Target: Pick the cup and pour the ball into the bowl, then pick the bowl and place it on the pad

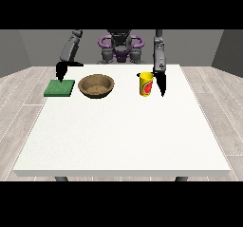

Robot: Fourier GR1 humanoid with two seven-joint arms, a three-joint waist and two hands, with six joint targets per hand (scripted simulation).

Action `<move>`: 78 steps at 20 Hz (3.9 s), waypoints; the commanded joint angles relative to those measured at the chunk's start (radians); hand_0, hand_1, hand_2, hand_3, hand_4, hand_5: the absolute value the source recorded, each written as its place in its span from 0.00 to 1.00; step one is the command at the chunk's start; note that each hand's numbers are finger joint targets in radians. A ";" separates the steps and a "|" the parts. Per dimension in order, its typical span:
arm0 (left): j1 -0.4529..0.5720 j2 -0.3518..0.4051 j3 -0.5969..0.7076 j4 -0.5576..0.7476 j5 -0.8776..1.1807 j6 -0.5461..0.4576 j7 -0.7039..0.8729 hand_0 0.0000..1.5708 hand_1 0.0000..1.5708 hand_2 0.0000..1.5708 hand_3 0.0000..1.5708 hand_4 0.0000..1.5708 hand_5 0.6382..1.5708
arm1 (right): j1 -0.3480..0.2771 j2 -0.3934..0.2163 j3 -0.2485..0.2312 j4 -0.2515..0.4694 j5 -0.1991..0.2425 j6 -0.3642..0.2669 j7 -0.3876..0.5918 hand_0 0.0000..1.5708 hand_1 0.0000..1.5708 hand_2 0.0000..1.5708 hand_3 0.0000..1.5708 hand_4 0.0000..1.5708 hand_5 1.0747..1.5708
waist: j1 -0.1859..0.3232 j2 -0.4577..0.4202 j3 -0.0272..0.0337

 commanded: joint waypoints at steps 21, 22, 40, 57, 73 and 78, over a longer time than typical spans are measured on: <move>-0.062 0.057 -0.040 -0.021 -0.250 0.475 0.062 0.88 0.88 1.00 1.00 0.78 0.96 | -0.147 -0.119 0.006 0.099 -0.021 0.079 0.029 0.00 0.00 0.17 0.00 0.15 0.96 | -0.165 0.033 0.0043; -0.011 0.073 -0.078 -0.026 -0.299 0.478 0.083 0.89 0.89 1.00 1.00 0.80 0.96 | -0.146 -0.149 -0.011 0.131 -0.038 0.106 0.050 0.00 0.00 0.14 0.08 0.15 0.96 | -0.148 -0.019 0.0049; -0.165 -0.024 -0.592 0.117 -1.139 0.473 0.834 0.88 0.88 1.00 1.00 0.62 0.98 | -0.133 -0.143 -0.044 0.412 -0.015 0.048 0.088 0.00 0.00 0.15 0.08 0.24 0.95 | 0.044 -0.371 0.0035; -0.318 -0.145 -0.843 -0.089 -1.429 -0.002 1.023 0.00 0.00 1.00 1.00 0.35 0.95 | -0.014 -0.187 -0.103 0.572 -0.019 0.048 -0.075 0.00 0.00 0.17 0.22 0.25 0.93 | 0.193 -0.424 0.0023; -0.345 -0.146 -0.952 -0.110 -1.665 -0.195 0.954 0.85 0.85 1.00 1.00 0.73 0.96 | -0.047 -0.176 -0.074 0.533 -0.020 0.056 -0.070 0.00 0.00 0.00 0.18 0.27 0.92 | 0.146 -0.372 0.0013; -0.398 -0.134 -0.826 -0.159 -1.663 -0.226 0.899 0.87 0.87 1.00 1.00 0.67 0.99 | -0.064 -0.173 -0.075 0.525 -0.032 0.069 -0.086 0.00 0.00 0.19 0.24 0.33 0.93 | 0.133 -0.337 0.0010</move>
